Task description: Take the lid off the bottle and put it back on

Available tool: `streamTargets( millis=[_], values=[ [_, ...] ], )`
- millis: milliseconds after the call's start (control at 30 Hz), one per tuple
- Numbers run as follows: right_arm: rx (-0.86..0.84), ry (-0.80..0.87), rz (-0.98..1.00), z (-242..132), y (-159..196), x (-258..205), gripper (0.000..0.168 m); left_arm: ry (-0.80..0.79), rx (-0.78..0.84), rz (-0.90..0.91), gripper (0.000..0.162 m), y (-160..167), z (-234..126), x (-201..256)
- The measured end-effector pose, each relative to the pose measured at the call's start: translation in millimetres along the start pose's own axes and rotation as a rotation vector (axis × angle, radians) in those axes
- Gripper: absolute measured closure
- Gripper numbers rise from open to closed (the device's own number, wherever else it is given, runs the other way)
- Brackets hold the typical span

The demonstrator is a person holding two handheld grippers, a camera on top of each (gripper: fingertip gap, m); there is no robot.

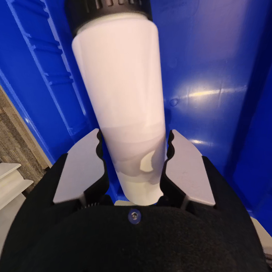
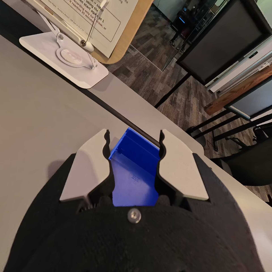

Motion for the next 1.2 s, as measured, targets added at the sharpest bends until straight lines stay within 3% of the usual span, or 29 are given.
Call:
streamTargets(
  millis=[567, 1000, 1200],
  values=[
    [-0.047, -0.031, -0.074, 10.4, -1.2, -13.3, 0.102, -0.005, -0.004, 0.085, 0.081, -1.7, -0.5, -0.4],
    [-0.079, -0.061, -0.112, 18.5, -1.0, -23.2, 0.102, 0.021, 0.02, 0.137, 0.082, 12.3, -25.1, 4.9],
    [-0.096, -0.079, -0.12, 22.3, 0.3, -27.2, 0.102, 0.055, 0.043, 0.121, 0.081, 1.4, -14.5, 9.1]
  ],
)
Point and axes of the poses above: each gripper's, where its closed fingertips meet, z out along the fingers, y out of its underside, x = y × z across the jaws, the point moved 9 cm from there along -z, back along the fingers, and after that the axes turned 15 degrees about -z, right-handed, at the moved point
